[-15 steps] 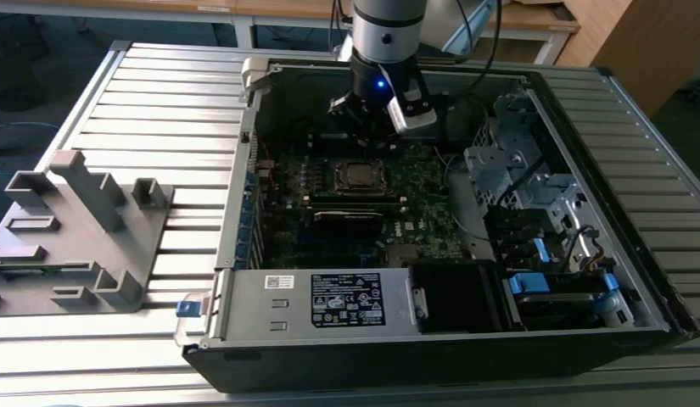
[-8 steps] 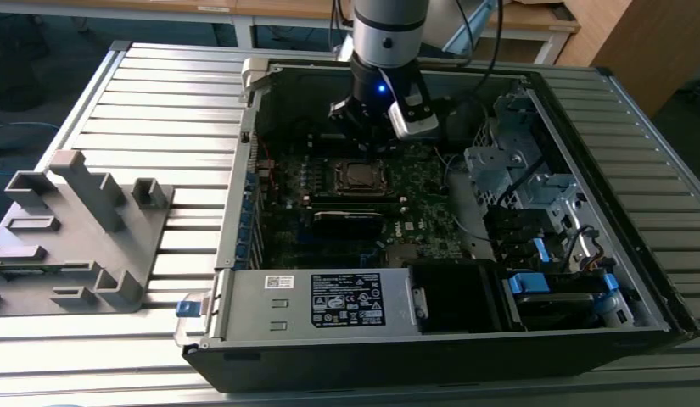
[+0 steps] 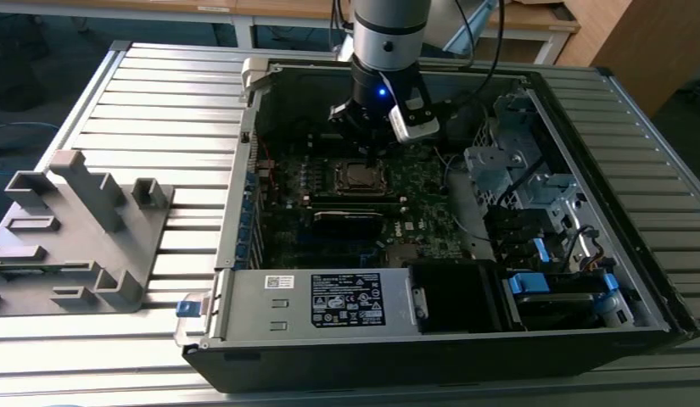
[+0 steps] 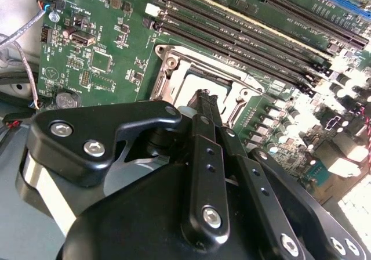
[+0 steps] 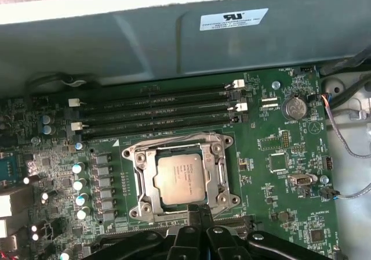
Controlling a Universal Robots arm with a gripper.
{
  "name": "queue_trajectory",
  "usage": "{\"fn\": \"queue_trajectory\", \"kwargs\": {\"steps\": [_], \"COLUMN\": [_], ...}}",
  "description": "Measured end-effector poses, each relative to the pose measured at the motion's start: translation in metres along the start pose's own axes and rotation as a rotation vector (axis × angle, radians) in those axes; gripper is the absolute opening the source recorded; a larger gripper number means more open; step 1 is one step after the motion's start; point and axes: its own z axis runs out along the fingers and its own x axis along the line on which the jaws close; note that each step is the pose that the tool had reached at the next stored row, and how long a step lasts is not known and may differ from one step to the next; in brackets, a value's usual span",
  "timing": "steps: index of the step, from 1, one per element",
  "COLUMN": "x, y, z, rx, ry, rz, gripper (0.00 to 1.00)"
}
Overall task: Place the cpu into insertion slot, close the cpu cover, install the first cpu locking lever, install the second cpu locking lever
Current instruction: 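Install the second cpu locking lever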
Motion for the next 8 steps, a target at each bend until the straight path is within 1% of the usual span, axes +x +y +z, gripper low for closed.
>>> {"fn": "queue_trajectory", "kwargs": {"steps": [4, 8], "x": [0.0000, -0.0003], "y": [-0.0004, -0.0026], "z": [0.0000, 0.0000], "rx": [-0.0002, -0.0001], "ry": [0.0000, 0.0000], "rz": [0.000, 0.000], "gripper": [0.10, 0.10]}}
